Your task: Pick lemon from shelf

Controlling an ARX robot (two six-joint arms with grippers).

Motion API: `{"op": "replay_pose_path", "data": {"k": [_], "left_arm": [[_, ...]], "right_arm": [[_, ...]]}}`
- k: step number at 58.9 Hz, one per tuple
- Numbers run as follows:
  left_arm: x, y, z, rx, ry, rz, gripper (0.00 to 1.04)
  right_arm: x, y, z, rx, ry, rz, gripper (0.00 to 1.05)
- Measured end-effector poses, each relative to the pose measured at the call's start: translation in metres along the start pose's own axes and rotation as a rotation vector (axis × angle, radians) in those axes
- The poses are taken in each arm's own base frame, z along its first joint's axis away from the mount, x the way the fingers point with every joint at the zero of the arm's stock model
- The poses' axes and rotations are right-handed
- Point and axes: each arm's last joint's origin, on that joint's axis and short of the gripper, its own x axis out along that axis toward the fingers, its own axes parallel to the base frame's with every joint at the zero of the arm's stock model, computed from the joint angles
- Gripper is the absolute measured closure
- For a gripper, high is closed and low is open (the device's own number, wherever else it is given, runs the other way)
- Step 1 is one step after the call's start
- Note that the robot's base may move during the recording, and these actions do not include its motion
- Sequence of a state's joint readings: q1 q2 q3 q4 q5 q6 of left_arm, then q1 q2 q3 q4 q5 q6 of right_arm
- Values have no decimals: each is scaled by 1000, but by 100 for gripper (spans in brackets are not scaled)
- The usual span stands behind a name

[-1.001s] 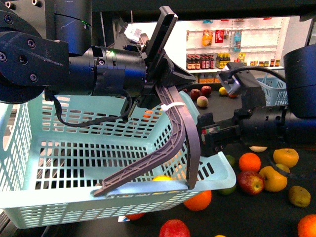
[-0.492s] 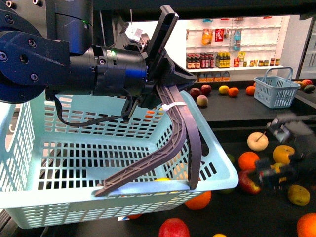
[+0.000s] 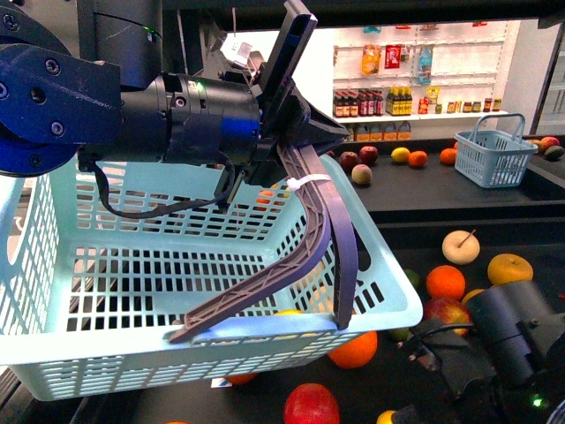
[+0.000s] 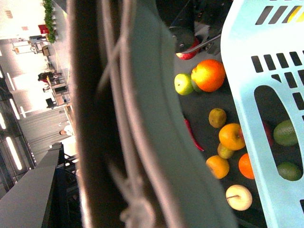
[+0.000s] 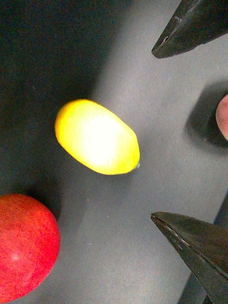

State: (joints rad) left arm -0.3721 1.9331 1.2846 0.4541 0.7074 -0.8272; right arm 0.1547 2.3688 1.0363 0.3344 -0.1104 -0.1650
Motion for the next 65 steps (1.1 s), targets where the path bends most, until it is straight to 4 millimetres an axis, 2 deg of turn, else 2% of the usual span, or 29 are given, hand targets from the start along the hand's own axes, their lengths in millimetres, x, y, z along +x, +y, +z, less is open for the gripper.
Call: {"op": "replay_pose_path", "data": {"k": [8,21,33,63,65], "left_arm": [[0,0,0,0,-1,1,98],[0,0,0,0,-1,1,98],[0,0,0,0,0,0,98],[0,0,0,0,0,0,98],[0,0,0,0,0,0,98]], "right_arm": [[23,9,-13,-16,49,-37,7],[44,5,-10,-5,54,-55,7],[68,10,-7,-20,67,-70,7],[101,11,7,-6,41,-99,7],[102,12,8,-6,40,-98,11]]}}
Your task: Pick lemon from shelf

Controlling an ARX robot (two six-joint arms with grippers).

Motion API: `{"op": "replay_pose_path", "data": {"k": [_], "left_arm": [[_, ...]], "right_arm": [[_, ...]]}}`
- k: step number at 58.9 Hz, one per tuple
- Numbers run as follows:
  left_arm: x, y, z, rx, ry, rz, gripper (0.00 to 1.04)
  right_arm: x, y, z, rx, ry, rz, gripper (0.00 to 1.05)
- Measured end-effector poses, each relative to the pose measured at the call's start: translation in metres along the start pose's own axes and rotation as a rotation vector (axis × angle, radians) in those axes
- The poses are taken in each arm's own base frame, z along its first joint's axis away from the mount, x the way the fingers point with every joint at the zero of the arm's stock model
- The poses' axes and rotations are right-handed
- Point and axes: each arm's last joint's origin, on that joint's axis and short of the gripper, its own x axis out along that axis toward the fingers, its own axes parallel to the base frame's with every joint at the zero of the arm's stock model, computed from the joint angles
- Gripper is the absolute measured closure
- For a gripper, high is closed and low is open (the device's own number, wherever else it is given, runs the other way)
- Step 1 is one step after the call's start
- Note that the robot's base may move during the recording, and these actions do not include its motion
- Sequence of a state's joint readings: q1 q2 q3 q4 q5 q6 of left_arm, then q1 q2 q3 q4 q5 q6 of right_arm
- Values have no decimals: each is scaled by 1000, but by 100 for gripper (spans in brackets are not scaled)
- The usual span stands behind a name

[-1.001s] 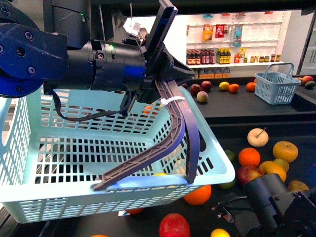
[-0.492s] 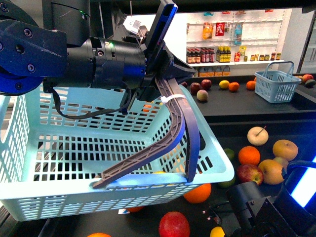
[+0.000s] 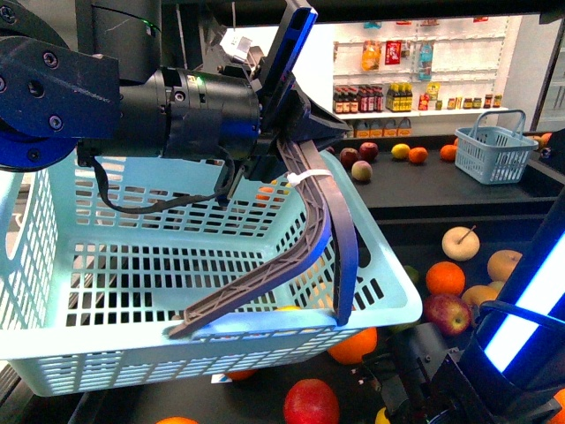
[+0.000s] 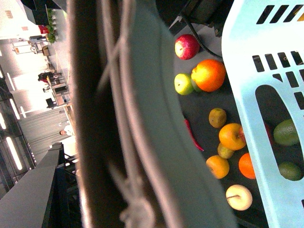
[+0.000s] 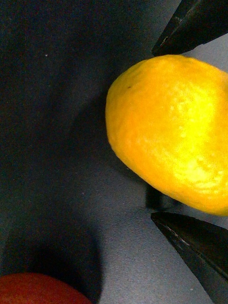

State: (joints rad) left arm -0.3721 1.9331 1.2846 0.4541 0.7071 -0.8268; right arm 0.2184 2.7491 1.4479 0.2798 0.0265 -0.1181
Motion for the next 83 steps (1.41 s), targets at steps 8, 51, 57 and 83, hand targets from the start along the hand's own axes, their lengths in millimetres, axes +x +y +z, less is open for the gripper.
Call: {"op": "replay_pose_path", "data": {"k": [8,51,57,83], "left_arm": [[0,0,0,0,0,0,98],[0,0,0,0,0,0,98],[0,0,0,0,0,0,98],[0,0,0,0,-1,1,98]], "right_arm": [[1,2,2,-2,-6,4,28],[-94,-90,9,35,-146,-175,49],[-119,-121,16,86,-198,-214,49],[-265,-107,109,218,-602,-41,49]]}}
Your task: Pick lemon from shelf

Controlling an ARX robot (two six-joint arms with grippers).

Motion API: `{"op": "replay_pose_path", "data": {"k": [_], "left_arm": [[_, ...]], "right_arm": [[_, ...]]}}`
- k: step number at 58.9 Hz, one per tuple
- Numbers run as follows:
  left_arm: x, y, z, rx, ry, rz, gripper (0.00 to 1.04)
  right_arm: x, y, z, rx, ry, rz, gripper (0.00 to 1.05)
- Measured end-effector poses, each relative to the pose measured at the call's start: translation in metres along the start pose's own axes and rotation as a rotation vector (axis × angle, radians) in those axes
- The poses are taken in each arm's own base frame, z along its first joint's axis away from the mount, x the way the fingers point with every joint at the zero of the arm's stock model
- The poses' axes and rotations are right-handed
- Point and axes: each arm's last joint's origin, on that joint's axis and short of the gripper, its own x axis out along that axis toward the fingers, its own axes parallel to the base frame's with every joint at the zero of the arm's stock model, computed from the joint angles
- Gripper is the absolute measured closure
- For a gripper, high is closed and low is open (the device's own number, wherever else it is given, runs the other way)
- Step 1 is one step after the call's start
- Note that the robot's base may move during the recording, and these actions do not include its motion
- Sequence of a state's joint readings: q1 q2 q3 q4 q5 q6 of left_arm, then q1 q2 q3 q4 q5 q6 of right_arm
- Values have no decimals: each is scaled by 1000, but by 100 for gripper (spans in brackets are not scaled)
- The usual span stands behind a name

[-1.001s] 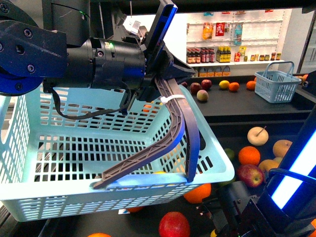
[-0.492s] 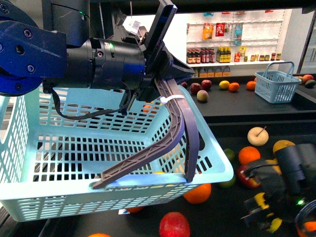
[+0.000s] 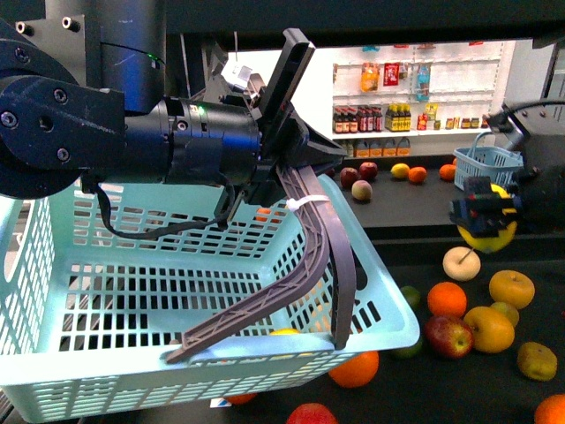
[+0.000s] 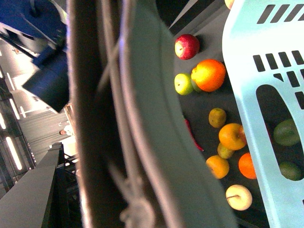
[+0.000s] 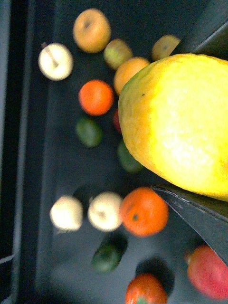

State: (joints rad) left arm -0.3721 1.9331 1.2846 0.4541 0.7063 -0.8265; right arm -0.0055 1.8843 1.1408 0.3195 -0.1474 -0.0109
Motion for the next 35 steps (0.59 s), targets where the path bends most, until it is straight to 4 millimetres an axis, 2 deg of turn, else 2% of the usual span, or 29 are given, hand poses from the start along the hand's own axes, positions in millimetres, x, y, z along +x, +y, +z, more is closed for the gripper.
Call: {"op": "replay_pose_path", "data": {"k": [4,10,24,35], "left_arm": [[0,0,0,0,0,0,98],[0,0,0,0,0,0,98],[0,0,0,-1,1,-1,98],[0,0,0,0,1,-1,98]], "right_arm": [[-7,21,11,28,-24,57,50],[-9,42,12,61,-21,116,50],[-9,87,-9,97,46,202,50],[-4,109,-23,119,75,249,50]]}}
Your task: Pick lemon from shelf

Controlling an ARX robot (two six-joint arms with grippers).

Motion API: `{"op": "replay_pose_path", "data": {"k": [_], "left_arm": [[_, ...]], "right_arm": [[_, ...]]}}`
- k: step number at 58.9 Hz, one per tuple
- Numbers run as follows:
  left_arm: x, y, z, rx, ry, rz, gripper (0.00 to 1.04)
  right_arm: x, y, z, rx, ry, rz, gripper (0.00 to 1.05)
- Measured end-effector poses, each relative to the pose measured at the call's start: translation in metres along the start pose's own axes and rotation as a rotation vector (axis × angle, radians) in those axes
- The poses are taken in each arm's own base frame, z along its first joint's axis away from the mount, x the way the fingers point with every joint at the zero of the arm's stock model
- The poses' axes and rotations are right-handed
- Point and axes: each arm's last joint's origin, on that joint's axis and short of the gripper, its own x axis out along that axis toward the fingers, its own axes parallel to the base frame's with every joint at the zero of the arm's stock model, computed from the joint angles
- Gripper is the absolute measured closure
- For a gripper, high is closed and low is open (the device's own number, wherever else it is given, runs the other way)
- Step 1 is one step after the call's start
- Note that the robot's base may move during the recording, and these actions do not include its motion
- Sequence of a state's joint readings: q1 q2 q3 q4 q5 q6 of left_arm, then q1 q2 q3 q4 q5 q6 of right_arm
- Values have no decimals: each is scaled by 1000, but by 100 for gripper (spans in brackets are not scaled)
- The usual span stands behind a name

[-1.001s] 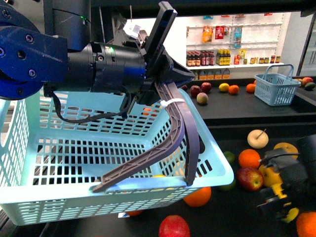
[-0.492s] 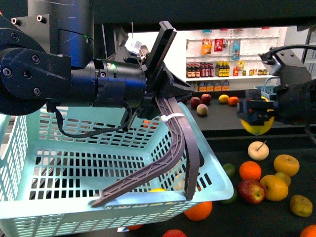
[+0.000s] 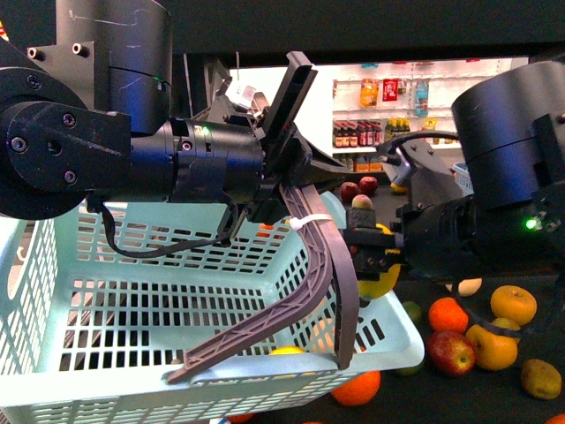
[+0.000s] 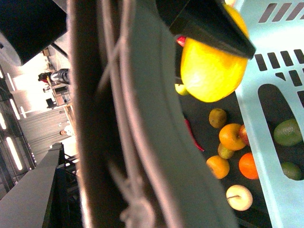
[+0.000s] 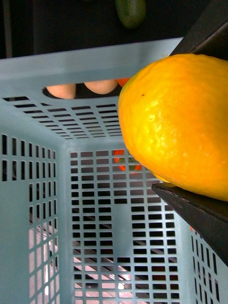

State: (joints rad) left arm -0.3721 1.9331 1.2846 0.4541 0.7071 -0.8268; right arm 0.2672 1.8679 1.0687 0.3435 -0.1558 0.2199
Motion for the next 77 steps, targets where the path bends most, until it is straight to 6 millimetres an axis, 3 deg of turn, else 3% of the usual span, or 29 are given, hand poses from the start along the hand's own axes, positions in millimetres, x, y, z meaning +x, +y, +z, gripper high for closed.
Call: {"op": "replay_pose_path", "data": {"k": [9,25,32,39,45,52,63,69,77], "left_arm": [[0,0,0,1,-1,1,98],[0,0,0,2,0,0,98],[0,0,0,-1,0,0,98],[0,0,0,0,0,1,98],[0,0,0,0,0,1,99],[0,0,0,0,0,1,99],[0,0,0,-1,1,0,99],[0,0,0,0,-1,1,99],[0,0,0,0,0,0,99]], "right_arm": [[8,5,-13,11,33,3,47],[3,1,-10,37,-23,20,7],[-11,-7,-1,16,-79,-18,8],[-41,-20,16,-38,-170,-99,7],[-78,-30,30,-114,-275,-179,7],[-124,-35,27,-176,-313,-211,7],[-202,-36,0,-213,-344,-309,8],[-233,-26,-20,-195,-441,-379,23],[-262,-17,-70,-187,-422,-372,45]]}}
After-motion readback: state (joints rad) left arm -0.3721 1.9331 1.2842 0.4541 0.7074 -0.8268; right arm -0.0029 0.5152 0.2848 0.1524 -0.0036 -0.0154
